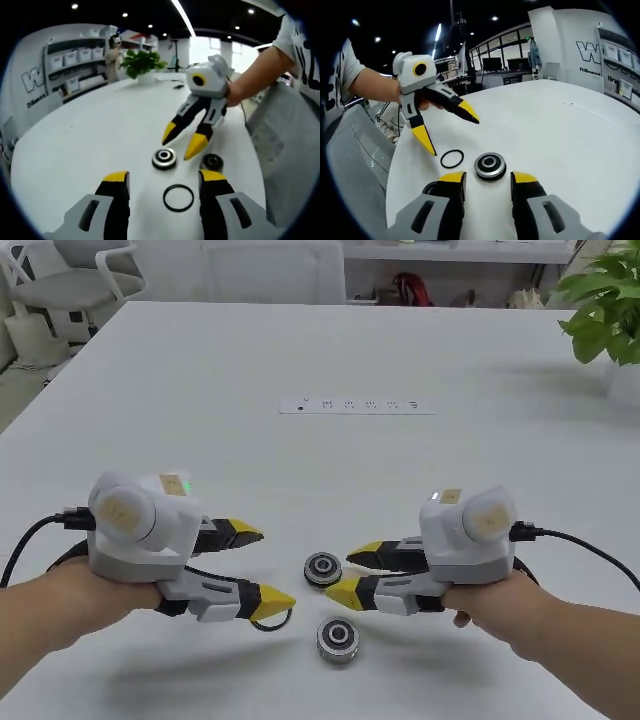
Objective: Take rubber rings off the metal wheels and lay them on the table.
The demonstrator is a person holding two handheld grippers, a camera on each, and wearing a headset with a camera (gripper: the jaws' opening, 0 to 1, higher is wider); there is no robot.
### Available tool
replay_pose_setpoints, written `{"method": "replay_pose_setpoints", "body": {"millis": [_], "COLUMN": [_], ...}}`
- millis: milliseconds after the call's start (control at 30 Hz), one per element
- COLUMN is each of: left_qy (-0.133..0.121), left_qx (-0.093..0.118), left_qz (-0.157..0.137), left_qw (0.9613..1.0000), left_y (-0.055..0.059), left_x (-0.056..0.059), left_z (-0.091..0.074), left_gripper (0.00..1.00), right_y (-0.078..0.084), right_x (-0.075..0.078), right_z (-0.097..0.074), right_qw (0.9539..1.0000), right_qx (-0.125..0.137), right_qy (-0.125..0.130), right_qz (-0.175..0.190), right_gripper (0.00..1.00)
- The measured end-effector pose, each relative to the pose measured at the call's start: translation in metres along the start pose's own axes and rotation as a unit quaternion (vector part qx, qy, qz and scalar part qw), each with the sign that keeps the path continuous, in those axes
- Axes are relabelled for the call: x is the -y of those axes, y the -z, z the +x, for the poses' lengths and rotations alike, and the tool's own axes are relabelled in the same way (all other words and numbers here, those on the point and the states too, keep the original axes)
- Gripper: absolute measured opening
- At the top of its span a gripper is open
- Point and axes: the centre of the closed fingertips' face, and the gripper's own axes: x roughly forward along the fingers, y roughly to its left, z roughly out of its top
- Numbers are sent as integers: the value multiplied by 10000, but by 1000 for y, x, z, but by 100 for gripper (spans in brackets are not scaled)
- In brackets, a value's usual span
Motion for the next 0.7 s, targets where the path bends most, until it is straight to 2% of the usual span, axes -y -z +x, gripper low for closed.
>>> {"method": "replay_pose_setpoints", "body": {"millis": [267,700], "left_qy": [67,244], "left_qx": [30,-108], "left_qz": [-24,95], "left_qw": [10000,9996], "left_y": [-4,-4], "left_x": [-2,-1], "left_z": [9,20], "left_gripper": [51,46], "right_y": [-2,0], "right_x": [2,3], "right_z": [0,1], "right_qw": [9999,9997], "right_qx": [10,-7], "right_qy": [-45,-183], "right_qz": [-99,-169], "right_gripper": [32,31]}}
